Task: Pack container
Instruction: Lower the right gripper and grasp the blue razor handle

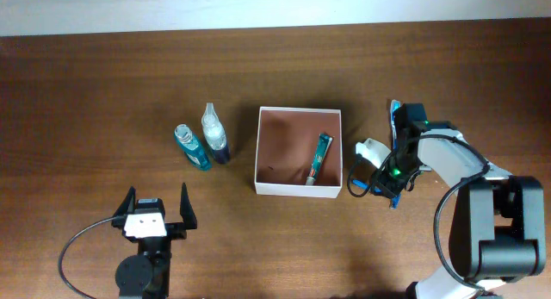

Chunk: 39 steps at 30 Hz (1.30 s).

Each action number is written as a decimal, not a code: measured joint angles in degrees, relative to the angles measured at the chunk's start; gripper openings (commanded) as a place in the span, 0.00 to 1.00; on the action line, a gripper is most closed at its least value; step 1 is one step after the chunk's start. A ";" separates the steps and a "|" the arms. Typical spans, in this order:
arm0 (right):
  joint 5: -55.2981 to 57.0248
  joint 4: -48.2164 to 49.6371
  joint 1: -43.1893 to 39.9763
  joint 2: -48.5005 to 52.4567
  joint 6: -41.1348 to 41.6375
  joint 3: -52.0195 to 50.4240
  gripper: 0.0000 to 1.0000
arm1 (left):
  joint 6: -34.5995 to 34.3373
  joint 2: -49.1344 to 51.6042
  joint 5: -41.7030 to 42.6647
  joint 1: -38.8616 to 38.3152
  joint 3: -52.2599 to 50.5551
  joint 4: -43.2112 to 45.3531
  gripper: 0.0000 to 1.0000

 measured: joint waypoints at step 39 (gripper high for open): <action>4.04 6.97 -1.57 0.02 16.35 -0.35 0.13 | 0.00 0.00 0.00 0.00 0.00 0.00 1.00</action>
